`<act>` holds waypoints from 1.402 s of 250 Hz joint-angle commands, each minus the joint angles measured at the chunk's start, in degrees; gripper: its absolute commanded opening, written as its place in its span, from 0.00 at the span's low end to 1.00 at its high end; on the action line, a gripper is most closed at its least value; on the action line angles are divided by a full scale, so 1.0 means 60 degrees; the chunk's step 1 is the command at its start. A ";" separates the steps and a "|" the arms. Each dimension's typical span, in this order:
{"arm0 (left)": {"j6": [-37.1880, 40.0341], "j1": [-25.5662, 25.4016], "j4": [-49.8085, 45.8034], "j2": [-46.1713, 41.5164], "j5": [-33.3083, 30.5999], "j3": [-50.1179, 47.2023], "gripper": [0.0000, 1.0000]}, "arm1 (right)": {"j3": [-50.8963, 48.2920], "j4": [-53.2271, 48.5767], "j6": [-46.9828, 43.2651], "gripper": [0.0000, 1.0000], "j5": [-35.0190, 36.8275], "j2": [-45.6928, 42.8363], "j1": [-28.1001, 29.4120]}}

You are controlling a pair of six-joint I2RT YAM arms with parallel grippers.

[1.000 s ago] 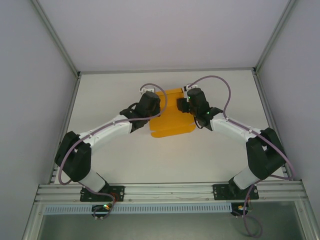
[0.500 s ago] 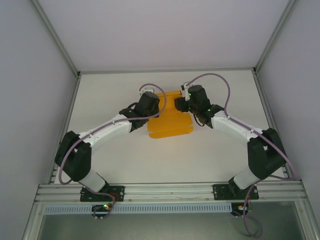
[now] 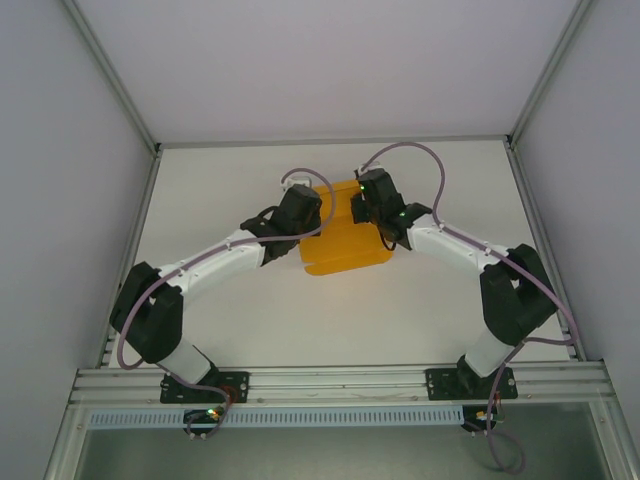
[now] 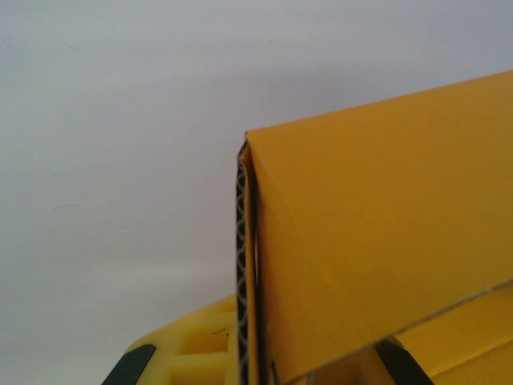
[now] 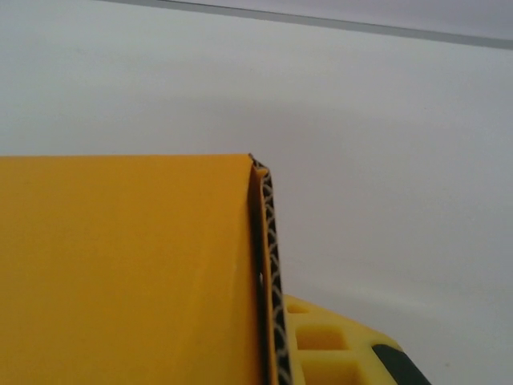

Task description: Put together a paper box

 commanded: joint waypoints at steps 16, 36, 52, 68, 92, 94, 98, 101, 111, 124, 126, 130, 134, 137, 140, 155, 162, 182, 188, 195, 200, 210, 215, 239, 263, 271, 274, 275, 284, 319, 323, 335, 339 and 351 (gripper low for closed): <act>0.0044 0.0159 -0.0793 -0.0273 -0.1180 0.0405 0.00 | 0.0558 -0.2419 0.0310 0.00 0.3853 0.0539 -0.0145; -0.0042 0.0299 -0.0900 -0.0389 -0.1241 0.0339 0.00 | 0.0600 -0.3186 0.0405 0.00 0.4912 0.0641 -0.0146; -0.0087 0.0359 -0.0921 -0.0481 -0.1358 0.0257 0.00 | 0.0655 -0.3671 0.0479 0.01 0.5725 0.0721 -0.0144; -0.0080 0.0362 -0.0963 -0.0530 -0.1473 0.0258 0.00 | 0.0785 -0.4180 0.0677 0.02 0.6436 0.0899 -0.0161; -0.0095 0.0367 -0.1055 -0.0515 -0.1532 0.0281 0.00 | 0.1356 -0.5796 0.2157 0.02 0.7485 0.1252 -0.0205; -0.0089 0.0367 -0.1058 -0.0512 -0.1536 0.0290 0.00 | 0.1425 -0.5954 0.2324 0.02 0.7557 0.1291 -0.0195; -0.0105 0.0367 -0.1074 -0.0508 -0.1549 0.0278 0.00 | 0.1553 -0.6248 0.2648 0.02 0.7720 0.1351 -0.0204; -0.0117 0.0370 -0.1087 -0.0514 -0.1536 0.0277 0.00 | 0.1630 -0.6456 0.2869 0.02 0.7841 0.1396 -0.0206; -0.0117 0.0362 -0.1060 -0.0503 -0.1506 0.0258 0.00 | 0.1836 -0.6897 0.3413 0.01 0.8109 0.1509 -0.0206; -0.0118 0.0365 -0.1027 -0.0497 -0.1419 0.0252 0.00 | 0.1955 -0.6931 0.3714 0.02 0.7973 0.1511 -0.0197; -0.0110 0.0363 -0.1011 -0.0500 -0.1398 0.0246 0.00 | 0.1937 -0.6839 0.3687 0.03 0.7902 0.1495 -0.0189; -0.0102 0.0372 -0.0981 -0.0501 -0.1357 0.0235 0.00 | 0.1863 -0.6576 0.3537 0.04 0.7757 0.1438 -0.0187; -0.0095 0.0376 -0.0952 -0.0490 -0.1311 0.0230 0.00 | 0.1737 -0.6167 0.3238 0.06 0.7571 0.1369 -0.0170; -0.0088 0.0364 -0.0932 -0.0487 -0.1287 0.0223 0.00 | 0.1628 -0.5798 0.2972 0.08 0.7412 0.1303 -0.0146; -0.0089 0.0355 -0.0915 -0.0486 -0.1251 0.0211 0.00 | 0.1490 -0.5380 0.2683 0.09 0.7238 0.1227 -0.0127; -0.0030 0.0337 -0.0784 -0.0464 -0.1064 0.0195 0.00 | 0.0677 -0.3021 0.1238 0.17 0.5850 0.0775 -0.0046; -0.0024 0.0345 -0.0767 -0.0446 -0.1025 0.0215 0.00 | 0.0268 -0.2016 0.0854 0.18 0.4810 0.0526 -0.0038; 0.0030 0.0311 -0.0724 -0.0370 -0.0883 0.0237 0.00 | -0.0824 0.0338 0.0431 0.25 0.1973 -0.0155 -0.0153; 0.0016 0.0304 -0.0720 -0.0343 -0.0855 0.0247 0.00 | -0.1119 0.0991 0.0361 0.27 0.1205 -0.0332 -0.0209; 0.0028 0.0305 -0.0699 -0.0312 -0.0784 0.0243 0.00 | -0.1417 0.1659 0.0256 0.30 0.0376 -0.0502 -0.0256; 0.0044 0.0319 -0.0682 -0.0289 -0.0710 0.0251 0.00 | -0.1598 0.2101 0.0137 0.34 -0.0189 -0.0608 -0.0287; 0.0031 0.0329 -0.0679 -0.0254 -0.0637 0.0254 0.00 | -0.1856 0.2799 -0.0079 0.42 -0.1100 -0.0788 -0.0313; 0.0040 0.0331 -0.0680 -0.0244 -0.0587 0.0266 0.00 | -0.1937 0.3023 -0.0144 0.47 -0.1414 -0.0867 -0.0323; 0.0152 0.0333 -0.0670 -0.0157 -0.0473 0.0304 0.00 | -0.2015 0.3450 -0.0408 0.57 -0.2795 -0.1164 -0.0322; 0.0260 0.0407 -0.0680 -0.0055 -0.0214 0.0331 0.00 | -0.2067 0.3617 -0.0361 0.73 -0.3929 -0.1496 -0.0341; 0.0279 0.0442 -0.0695 -0.0036 -0.0110 0.0346 0.00 | -0.2119 0.3696 -0.0318 0.80 -0.4312 -0.1634 -0.0362; 0.0275 0.0460 -0.0701 -0.0032 -0.0055 0.0337 0.00 | -0.2137 0.3728 -0.0296 0.83 -0.4408 -0.1672 -0.0366; 0.0277 0.0462 -0.0711 -0.0032 -0.0039 0.0332 0.00 | -0.2142 0.3731 -0.0284 0.84 -0.4444 -0.1698 -0.0367; 0.0298 0.0533 -0.0715 -0.0005 0.0136 0.0328 0.00 | -0.2224 0.3790 -0.0090 0.94 -0.4490 -0.1867 -0.0361; 0.1096 0.0842 -0.0509 -0.0004 0.1065 0.0315 0.00 | -0.2739 0.3646 0.0457 1.00 -0.3788 -0.2639 -0.0394; 0.1284 0.0860 -0.0482 -0.0003 0.1180 0.0312 0.00 | -0.2798 0.3562 0.0500 1.00 -0.3610 -0.2804 -0.0385; 0.1950 0.0948 -0.0515 0.0017 0.1562 0.0376 0.00 | -0.2945 0.3145 0.0708 1.00 -0.3056 -0.3141 -0.0415; 0.2223 0.0998 -0.0587 0.0051 0.1793 0.0453 0.00 | -0.2976 0.2977 0.0769 1.00 -0.2856 -0.3261 -0.0416; 0.3190 0.1181 -0.1115 0.0214 0.2862 0.0748 0.00 | -0.3088 0.2333 0.0993 1.00 -0.2287 -0.3625 -0.0466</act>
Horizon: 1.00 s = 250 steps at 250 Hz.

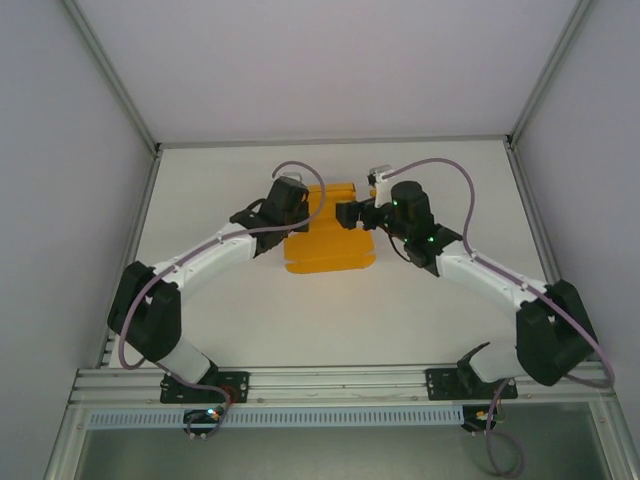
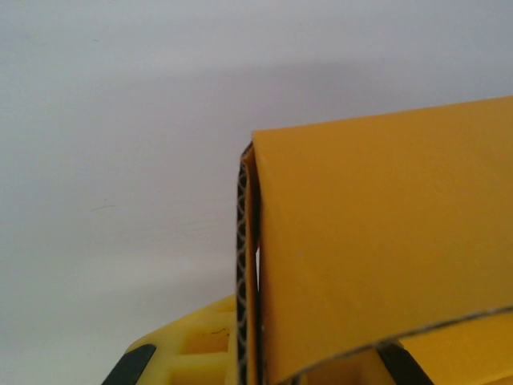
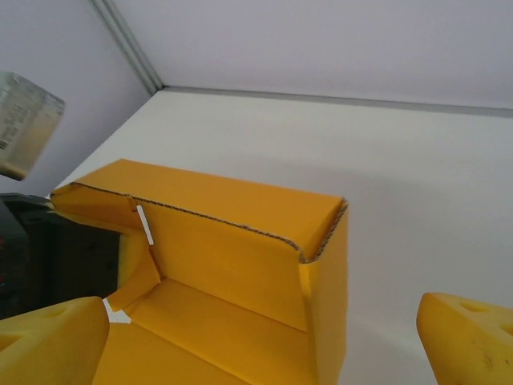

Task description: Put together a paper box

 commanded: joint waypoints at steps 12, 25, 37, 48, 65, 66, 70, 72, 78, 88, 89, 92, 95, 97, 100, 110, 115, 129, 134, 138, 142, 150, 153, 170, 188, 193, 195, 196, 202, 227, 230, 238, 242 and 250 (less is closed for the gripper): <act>0.3016 0.0488 -0.1435 0.0476 0.2767 0.1011 0.00 | -0.0266 -0.1897 0.0973 1.00 0.1672 -0.1199 -0.0170; 0.3951 0.0639 -0.2441 0.0801 0.3417 0.1454 0.00 | -0.0278 -0.2812 0.1159 1.00 0.2108 -0.1534 -0.0237; 0.4884 0.0675 -0.3202 0.1088 0.3776 0.1740 0.00 | -0.0346 -0.3465 0.1195 1.00 0.2432 -0.1828 -0.0269; 0.5440 0.0618 -0.3707 0.1321 0.3678 0.1963 0.00 | -0.0486 -0.3861 0.1173 0.99 0.2648 -0.2101 -0.0282; 0.6418 0.0513 -0.4472 0.1699 0.3814 0.2290 0.00 | -0.0762 -0.4222 0.1165 0.99 0.2935 -0.2533 -0.0313; 0.6462 0.0522 -0.4512 0.1712 0.3808 0.2316 0.00 | -0.0777 -0.4240 0.1158 0.99 0.2947 -0.2560 -0.0314; 0.6631 0.0471 -0.4679 0.1805 0.3715 0.2409 0.00 | -0.0852 -0.4301 0.1165 1.00 0.2977 -0.2666 -0.0314; 0.6706 0.0461 -0.4767 0.1863 0.3666 0.2443 0.00 | -0.0880 -0.4334 0.1165 1.00 0.2984 -0.2713 -0.0314; 0.6915 0.0393 -0.5012 0.2025 0.3477 0.2606 0.00 | -0.0967 -0.4411 0.1159 1.00 0.2987 -0.2874 -0.0325; 0.7184 0.0301 -0.5396 0.2268 0.3114 0.2858 0.00 | -0.1128 -0.4497 0.1140 1.00 0.2976 -0.3105 -0.0343; 0.7212 0.0284 -0.5428 0.2297 0.3076 0.2886 0.00 | -0.1150 -0.4502 0.1138 1.00 0.2974 -0.3132 -0.0343; 0.7278 0.0250 -0.5539 0.2378 0.2994 0.2961 0.00 | -0.1201 -0.4507 0.1129 0.99 0.2972 -0.3198 -0.0343; 0.7343 0.0232 -0.5628 0.2446 0.2922 0.3035 0.00 | -0.1256 -0.4519 0.1135 1.00 0.2980 -0.3259 -0.0347; 0.7390 0.0215 -0.5693 0.2499 0.2871 0.3083 0.00 | -0.1289 -0.4520 0.1136 1.00 0.2992 -0.3301 -0.0355; 0.7454 0.0201 -0.5775 0.2575 0.2820 0.3165 0.00 | -0.1333 -0.4521 0.1140 1.00 0.2988 -0.3369 -0.0357; 0.7669 0.0148 -0.5990 0.2838 0.2752 0.3390 0.00 | -0.1506 -0.4522 0.1165 1.00 0.2980 -0.3554 -0.0371; 0.7783 0.0131 -0.6100 0.2986 0.2792 0.3520 0.00 | -0.1586 -0.4513 0.1186 1.00 0.2990 -0.3652 -0.0378; 0.8052 0.0060 -0.6443 0.3403 0.2804 0.3913 0.00 | -0.1773 -0.4495 0.1219 1.00 0.2937 -0.3820 -0.0395; 0.8118 0.0023 -0.6581 0.3560 0.2747 0.4077 0.00 | -0.1814 -0.4491 0.1223 1.00 0.2925 -0.3876 -0.0402; 0.8177 -0.0002 -0.6660 0.3692 0.2687 0.4205 0.00 | -0.1872 -0.4478 0.1209 1.00 0.2893 -0.3903 -0.0412; 0.8211 -0.0036 -0.6765 0.3838 0.2636 0.4332 0.00 | -0.1907 -0.4466 0.1209 0.99 0.2889 -0.3931 -0.0416; 0.8309 -0.0083 -0.6908 0.4117 0.2483 0.4580 0.00 | -0.1968 -0.4462 0.1209 1.00 0.2870 -0.3996 -0.0414; 0.8334 -0.0117 -0.6963 0.4213 0.2420 0.4671 0.00 | -0.1988 -0.4486 0.1220 1.00 0.2857 -0.3996 -0.0416; 0.8415 -0.0235 -0.7256 0.4843 0.2095 0.5225 0.00 | -0.2086 -0.4500 0.1224 1.00 0.2851 -0.4038 -0.0431; 0.8430 -0.0339 -0.7601 0.5504 0.1956 0.5826 0.00 | -0.2174 -0.4491 0.1206 1.00 0.2855 -0.4046 -0.0446; 0.8430 -0.0362 -0.7652 0.5684 0.1851 0.5975 0.00 | -0.2194 -0.4491 0.1202 1.00 0.2855 -0.4038 -0.0446; 0.8449 -0.0384 -0.7656 0.5751 0.1797 0.6022 0.00 | -0.2193 -0.4491 0.1215 1.00 0.2855 -0.4023 -0.0446; 0.8445 -0.0388 -0.7657 0.5789 0.1774 0.6050 0.00 | -0.2203 -0.4491 0.1212 1.00 0.2855 -0.4031 -0.0446; 0.8461 -0.0427 -0.7672 0.5995 0.1557 0.6197 0.00 | -0.2223 -0.4491 0.1204 1.00 0.2853 -0.4025 -0.0453; 0.8442 -0.0638 -0.7854 0.6987 0.0528 0.6878 0.00 | -0.2297 -0.4456 0.1180 1.00 0.2783 -0.3996 -0.0489; 0.8428 -0.0659 -0.7906 0.7117 0.0478 0.6989 0.00 | -0.2315 -0.4456 0.1180 1.00 0.2782 -0.3994 -0.0490; 0.8376 -0.0682 -0.8127 0.7414 0.0410 0.7261 0.00 | -0.2326 -0.4444 0.1181 1.00 0.2782 -0.3994 -0.0504; 0.8344 -0.0696 -0.8212 0.7559 0.0383 0.7388 0.00 | -0.2336 -0.4434 0.1171 1.00 0.2782 -0.3994 -0.0504; 0.8257 -0.0730 -0.8332 0.7815 0.0320 0.7630 0.00 | -0.2355 -0.4412 0.1165 1.00 0.2796 -0.3994 -0.0516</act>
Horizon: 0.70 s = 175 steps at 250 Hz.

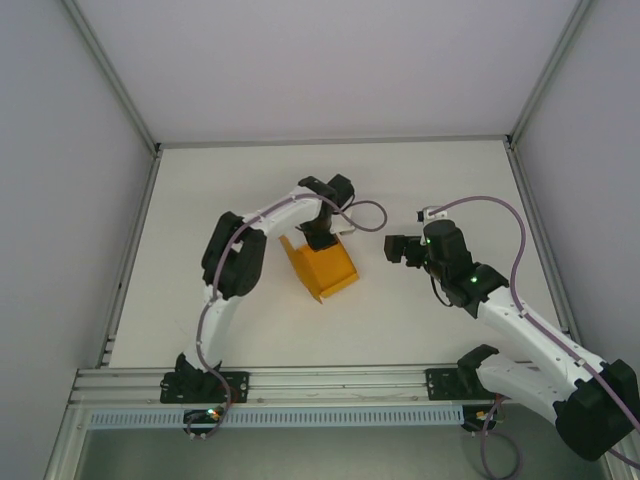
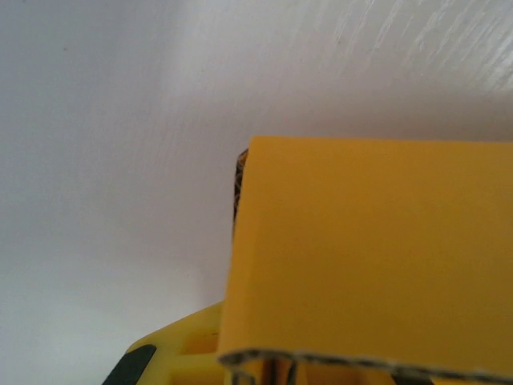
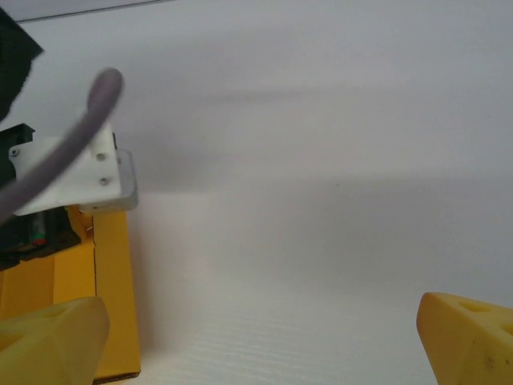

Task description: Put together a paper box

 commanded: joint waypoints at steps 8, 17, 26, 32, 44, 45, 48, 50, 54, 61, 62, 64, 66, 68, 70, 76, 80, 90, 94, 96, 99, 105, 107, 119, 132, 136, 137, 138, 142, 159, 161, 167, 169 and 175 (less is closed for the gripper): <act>0.0059 -0.0116 -0.0893 0.1355 -0.0955 0.0857 0.00 | -0.0172 -0.0072 0.0113 1.00 0.0170 -0.0100 -0.0109; 0.0024 -0.0149 -0.0962 0.1571 -0.0946 0.1006 0.00 | -0.0203 -0.0040 0.0105 0.99 0.0169 -0.0118 -0.0123; 0.0016 -0.0181 -0.1052 0.1757 -0.0911 0.1132 0.00 | -0.0235 -0.0011 0.0100 0.99 0.0166 -0.0115 -0.0134; 0.0016 -0.0208 -0.1049 0.1855 -0.0902 0.1171 0.00 | -0.0254 0.0017 0.0118 1.00 0.0155 -0.0115 -0.0150; 0.0058 -0.0266 -0.1051 0.2021 -0.0891 0.1200 0.00 | -0.0280 0.0057 0.0106 1.00 0.0112 -0.0115 -0.0178; 0.0063 -0.0261 -0.1051 0.2032 -0.0895 0.1202 0.00 | -0.0281 0.0060 0.0098 1.00 0.0105 -0.0115 -0.0181; 0.0078 -0.0275 -0.1051 0.2071 -0.0911 0.1190 0.00 | -0.0285 0.0063 0.0092 1.00 0.0098 -0.0115 -0.0184; 0.0089 -0.0286 -0.1047 0.2087 -0.0902 0.1196 0.00 | -0.0284 0.0063 0.0091 1.00 0.0097 -0.0115 -0.0184; 0.0089 -0.0301 -0.1037 0.2120 -0.0918 0.1205 0.00 | -0.0296 0.0077 0.0078 1.00 0.0084 -0.0115 -0.0191; 0.0106 -0.0336 -0.1040 0.2166 -0.0924 0.1215 0.00 | -0.0298 0.0093 0.0079 1.00 0.0062 -0.0122 -0.0209; 0.0116 -0.0332 -0.1046 0.2170 -0.0933 0.1224 0.00 | -0.0298 0.0093 0.0085 1.00 0.0065 -0.0118 -0.0204; 0.0124 -0.0341 -0.1042 0.2185 -0.0929 0.1230 0.00 | -0.0309 0.0093 0.0067 1.00 0.0056 -0.0116 -0.0215; 0.0126 -0.0343 -0.1045 0.2196 -0.0939 0.1232 0.00 | -0.0315 0.0093 0.0059 1.00 0.0054 -0.0115 -0.0214; 0.0137 -0.0351 -0.1038 0.2202 -0.0931 0.1232 0.00 | -0.0313 0.0093 0.0053 1.00 0.0053 -0.0115 -0.0225; 0.0136 -0.0356 -0.1044 0.2215 -0.0936 0.1244 0.00 | -0.0313 0.0093 0.0059 1.00 0.0053 -0.0115 -0.0224; 0.0136 -0.0360 -0.1039 0.2232 -0.0957 0.1272 0.03 | -0.0320 0.0115 0.0061 1.00 0.0031 -0.0104 -0.0233; 0.0141 -0.0367 -0.1047 0.2234 -0.0939 0.1285 0.06 | -0.0308 0.0129 0.0054 1.00 0.0017 -0.0100 -0.0239; 0.0141 -0.0361 -0.1065 0.2205 -0.0885 0.1355 0.11 | -0.0369 0.0177 0.0061 1.00 -0.0025 -0.0087 -0.0253; 0.0134 -0.0360 -0.1075 0.2176 -0.0859 0.1377 0.13 | -0.0384 0.0193 0.0061 1.00 -0.0034 -0.0078 -0.0265; 0.0139 -0.0359 -0.1072 0.2164 -0.0841 0.1389 0.14 | -0.0385 0.0202 0.0061 1.00 -0.0057 -0.0072 -0.0259; 0.0144 -0.0362 -0.1068 0.2141 -0.0829 0.1410 0.16 | -0.0400 0.0209 0.0061 1.00 -0.0071 -0.0071 -0.0269; 0.0149 -0.0371 -0.1073 0.2099 -0.0803 0.1444 0.18 | -0.0400 0.0221 0.0069 1.00 -0.0093 -0.0056 -0.0284; 0.0143 -0.0372 -0.1075 0.2079 -0.0787 0.1450 0.18 | -0.0400 0.0224 0.0074 1.00 -0.0104 -0.0056 -0.0283; 0.0114 -0.0366 -0.1106 0.1939 -0.0860 0.1526 0.23 | -0.0415 0.0250 0.0071 1.00 -0.0172 -0.0028 -0.0300; 0.0053 -0.0373 -0.1191 0.1759 -0.1009 0.1559 0.28 | -0.0413 0.0258 0.0061 1.00 -0.0245 -0.0012 -0.0308; 0.0051 -0.0384 -0.1185 0.1671 -0.1026 0.1559 0.29 | -0.0415 0.0268 0.0048 1.00 -0.0267 -0.0012 -0.0305; 0.0052 -0.0386 -0.1191 0.1652 -0.1028 0.1557 0.29 | -0.0415 0.0268 0.0047 1.00 -0.0283 -0.0012 -0.0303; 0.0045 -0.0379 -0.1187 0.1643 -0.1029 0.1549 0.30 | -0.0415 0.0276 0.0047 1.00 -0.0291 -0.0012 -0.0302; 0.0062 -0.0376 -0.1174 0.1562 -0.0996 0.1523 0.31 | -0.0422 0.0290 0.0036 1.00 -0.0318 -0.0016 -0.0310; 0.0175 -0.0383 -0.1055 0.1169 -0.0850 0.1413 0.35 | -0.0472 0.0398 -0.0025 1.00 -0.0430 -0.0012 -0.0328; 0.0190 -0.0386 -0.1037 0.1125 -0.0820 0.1406 0.36 | -0.0473 0.0418 -0.0023 1.00 -0.0449 -0.0012 -0.0330; 0.0231 -0.0387 -0.1006 0.0984 -0.0739 0.1380 0.39 | -0.0495 0.0464 -0.0037 1.00 -0.0485 -0.0016 -0.0323; 0.0248 -0.0387 -0.1010 0.0929 -0.0716 0.1387 0.40 | -0.0508 0.0479 -0.0040 1.00 -0.0492 -0.0002 -0.0332; 0.0271 -0.0400 -0.0969 0.0799 -0.0683 0.1372 0.44 | -0.0517 0.0510 -0.0052 1.00 -0.0518 0.0002 -0.0343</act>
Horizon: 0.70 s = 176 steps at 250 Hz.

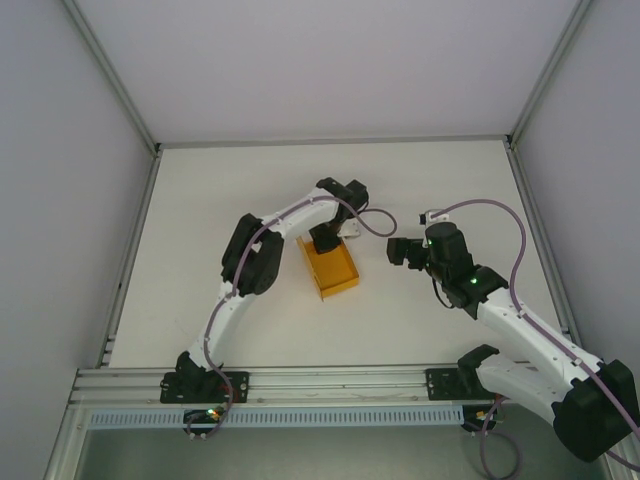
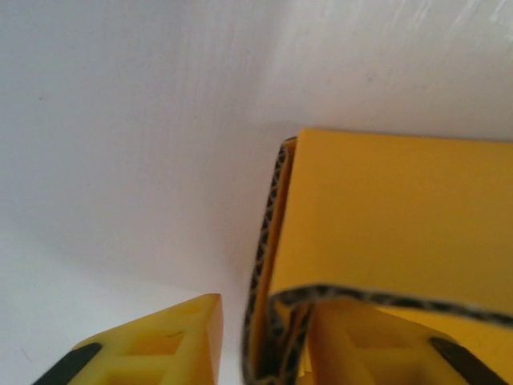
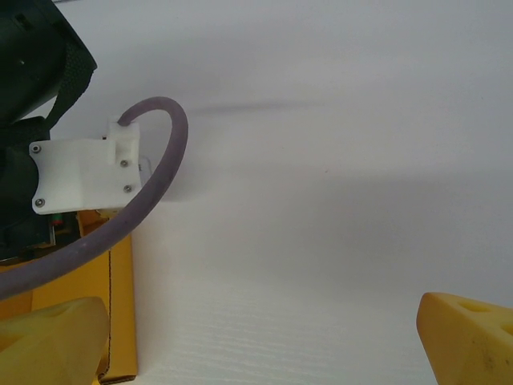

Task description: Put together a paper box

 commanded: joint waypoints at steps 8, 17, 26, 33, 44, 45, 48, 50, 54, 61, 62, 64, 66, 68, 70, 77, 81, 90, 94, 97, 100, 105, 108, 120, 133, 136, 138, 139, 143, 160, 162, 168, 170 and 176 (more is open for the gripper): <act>0.0198 0.0013 0.0232 -0.0647 0.0684 -0.0306 0.47 | -0.0154 0.0323 -0.0045 1.00 -0.0347 0.0027 -0.0066; 0.0291 0.0013 0.0242 -0.0844 0.0788 -0.0322 0.51 | -0.0147 0.0324 -0.0052 1.00 -0.0397 0.0047 -0.0086; 0.0368 0.0019 0.0306 -0.1049 0.0848 -0.0363 0.56 | -0.0135 0.0332 -0.0101 1.00 -0.0438 0.0072 -0.0079; 0.0427 0.0011 0.0363 -0.1214 0.0870 -0.0415 0.59 | -0.0132 0.0339 -0.0119 1.00 -0.0446 0.0086 -0.0085; 0.0510 -0.0012 0.0407 -0.1457 0.0847 -0.0486 0.63 | -0.0131 0.0313 -0.0126 1.00 -0.0457 0.0101 -0.0082; 0.0507 -0.0006 0.0416 -0.1485 0.0842 -0.0503 0.64 | -0.0131 0.0311 -0.0129 1.00 -0.0463 0.0098 -0.0092; 0.0530 -0.0011 0.0438 -0.1550 0.0840 -0.0536 0.66 | -0.0131 0.0303 -0.0132 1.00 -0.0468 0.0106 -0.0087; 0.0533 -0.0004 0.0462 -0.1585 0.0827 -0.0561 0.69 | -0.0124 0.0301 -0.0144 1.00 -0.0468 0.0108 -0.0098; 0.0534 -0.0015 0.0514 -0.1696 0.0826 -0.0609 0.78 | -0.0129 0.0295 -0.0147 1.00 -0.0482 0.0116 -0.0101; 0.0589 -0.0009 0.0602 -0.1866 0.0850 -0.0710 0.80 | -0.0131 0.0295 -0.0155 1.00 -0.0491 0.0108 -0.0094; 0.0590 -0.0012 0.0617 -0.1895 0.0851 -0.0718 0.81 | -0.0131 0.0288 -0.0160 1.00 -0.0496 0.0109 -0.0096; 0.0610 -0.0012 0.0635 -0.1931 0.0863 -0.0741 0.82 | -0.0131 0.0292 -0.0160 1.00 -0.0497 0.0109 -0.0082; 0.0608 -0.0015 0.0672 -0.1980 0.0884 -0.0777 0.85 | -0.0131 0.0302 -0.0162 1.00 -0.0490 0.0109 -0.0086; 0.0622 -0.0016 0.0696 -0.2033 0.0893 -0.0811 0.86 | -0.0131 0.0308 -0.0162 1.00 -0.0521 0.0116 -0.0098; 0.0629 -0.0016 0.0724 -0.2075 0.0925 -0.0842 0.87 | -0.0128 0.0309 -0.0148 1.00 -0.0515 0.0118 -0.0101; 0.0672 -0.0009 0.0782 -0.2236 0.1022 -0.0929 0.88 | -0.0131 0.0324 -0.0189 1.00 -0.0532 0.0123 -0.0116; 0.0714 -0.0004 0.0818 -0.2335 0.1110 -0.0989 0.93 | -0.0131 0.0334 -0.0191 1.00 -0.0539 0.0134 -0.0125; 0.0783 -0.0012 0.0879 -0.2530 0.1325 -0.1121 0.99 | -0.0127 0.0354 -0.0220 1.00 -0.0556 0.0163 -0.0121; 0.0806 -0.0006 0.0922 -0.2613 0.1412 -0.1186 1.00 | -0.0120 0.0354 -0.0219 1.00 -0.0560 0.0167 -0.0137; 0.0813 -0.0004 0.0960 -0.2663 0.1466 -0.1224 1.00 | -0.0110 0.0354 -0.0226 1.00 -0.0564 0.0173 -0.0144; 0.0832 -0.0007 0.0993 -0.2730 0.1510 -0.1249 1.00 | -0.0112 0.0363 -0.0234 1.00 -0.0570 0.0194 -0.0140; 0.0828 -0.0017 0.1036 -0.2822 0.1560 -0.1319 1.00 | -0.0095 0.0368 -0.0249 0.99 -0.0585 0.0222 -0.0144; 0.0814 -0.0018 0.1075 -0.2871 0.1582 -0.1358 1.00 | -0.0088 0.0374 -0.0263 1.00 -0.0596 0.0236 -0.0153; 0.0713 -0.0008 0.1353 -0.3098 0.1593 -0.1516 1.00 | -0.0048 0.0447 -0.0297 1.00 -0.0640 0.0332 -0.0161; 0.0377 0.0057 0.1673 -0.3369 0.1605 -0.1624 1.00 | 0.0027 0.0567 -0.0531 1.00 -0.0880 0.0464 -0.0164; 0.0281 0.0079 0.1746 -0.3435 0.1651 -0.1632 1.00 | 0.0040 0.0628 -0.0606 1.00 -0.0959 0.0516 -0.0175; 0.0210 0.0107 0.1789 -0.3484 0.1682 -0.1644 1.00 | 0.0051 0.0657 -0.0669 1.00 -0.1016 0.0555 -0.0179; 0.0174 0.0118 0.1811 -0.3510 0.1707 -0.1646 1.00 | 0.0055 0.0674 -0.0701 1.00 -0.1050 0.0573 -0.0177; -0.0005 0.0179 0.1912 -0.3612 0.1791 -0.1648 1.00 | 0.0081 0.0741 -0.0846 1.00 -0.1184 0.0636 -0.0186; -0.1082 0.0570 0.2484 -0.4120 0.2100 -0.1740 1.00 | 0.0328 0.0991 -0.1671 1.00 -0.1960 0.1089 -0.0191; -0.1262 0.0647 0.2570 -0.4190 0.2127 -0.1759 1.00 | 0.0379 0.1015 -0.1799 1.00 -0.2075 0.1163 -0.0197; -0.1812 0.0862 0.2828 -0.4385 0.2163 -0.1824 1.00 | 0.0521 0.1079 -0.2217 1.00 -0.2457 0.1412 -0.0197; -0.2005 0.0928 0.2905 -0.4454 0.2183 -0.1860 1.00 | 0.0574 0.1096 -0.2357 1.00 -0.2588 0.1500 -0.0210; -0.2589 0.1197 0.3094 -0.4655 0.2256 -0.1947 1.00 | 0.0759 0.1114 -0.2770 0.99 -0.2944 0.1785 -0.0194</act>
